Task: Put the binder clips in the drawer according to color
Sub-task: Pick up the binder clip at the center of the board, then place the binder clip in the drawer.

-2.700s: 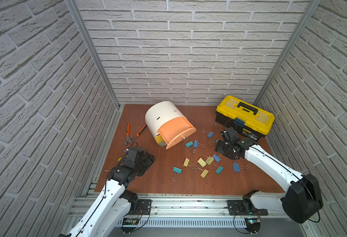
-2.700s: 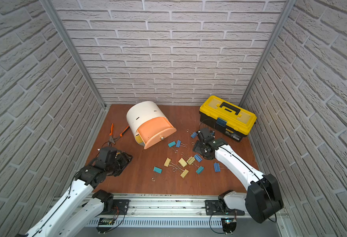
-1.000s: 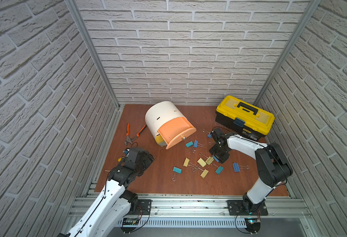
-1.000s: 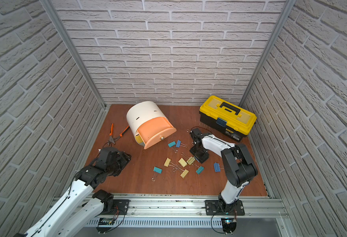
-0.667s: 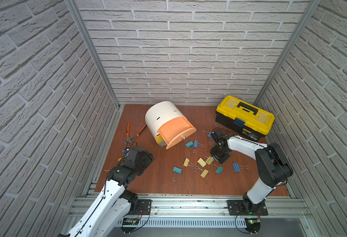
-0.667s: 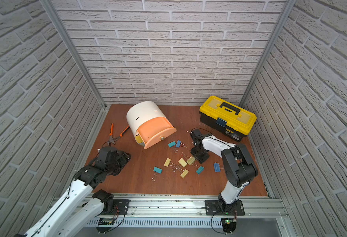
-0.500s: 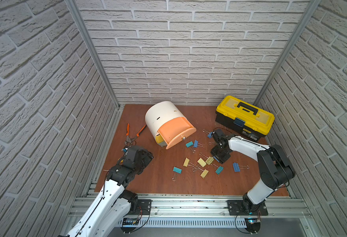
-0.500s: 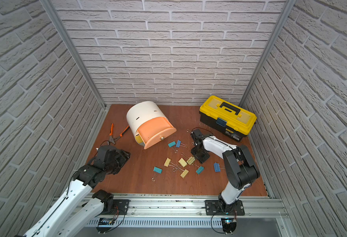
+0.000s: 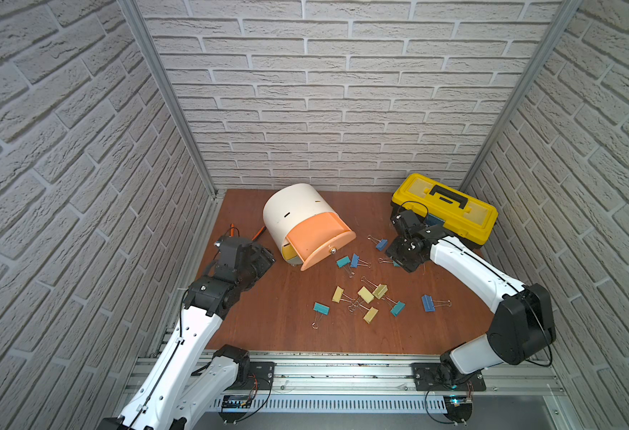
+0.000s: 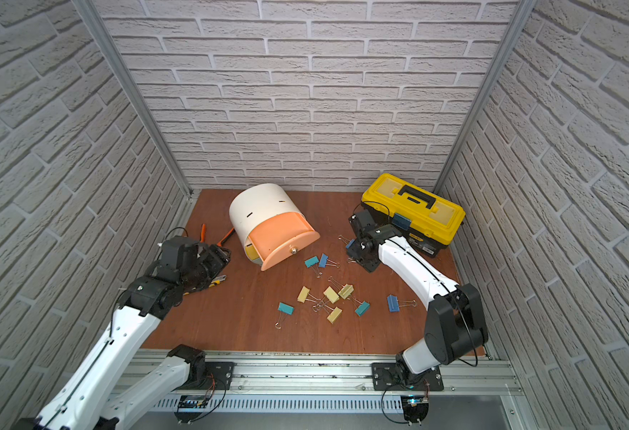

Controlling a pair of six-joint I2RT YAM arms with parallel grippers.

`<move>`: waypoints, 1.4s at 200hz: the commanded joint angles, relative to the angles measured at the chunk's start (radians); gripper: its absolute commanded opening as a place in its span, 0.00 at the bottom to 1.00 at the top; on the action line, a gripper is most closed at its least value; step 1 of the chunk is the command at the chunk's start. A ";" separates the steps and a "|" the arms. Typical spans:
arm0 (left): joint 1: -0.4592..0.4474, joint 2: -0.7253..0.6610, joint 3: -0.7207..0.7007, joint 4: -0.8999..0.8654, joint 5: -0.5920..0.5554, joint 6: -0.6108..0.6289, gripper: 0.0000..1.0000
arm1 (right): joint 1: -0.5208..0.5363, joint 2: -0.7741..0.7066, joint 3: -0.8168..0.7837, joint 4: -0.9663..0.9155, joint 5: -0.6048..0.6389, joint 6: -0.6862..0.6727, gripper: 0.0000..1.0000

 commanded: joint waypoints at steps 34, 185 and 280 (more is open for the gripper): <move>0.000 0.170 0.205 -0.015 0.090 0.161 0.74 | -0.005 0.000 0.257 -0.104 0.004 -0.216 0.42; -0.109 0.302 0.328 -0.006 0.091 0.177 0.74 | 0.263 0.254 0.789 -0.107 -0.318 -0.426 0.40; -0.106 0.184 0.224 -0.011 0.044 0.128 0.74 | 0.331 0.375 0.885 -0.152 -0.366 -0.511 0.39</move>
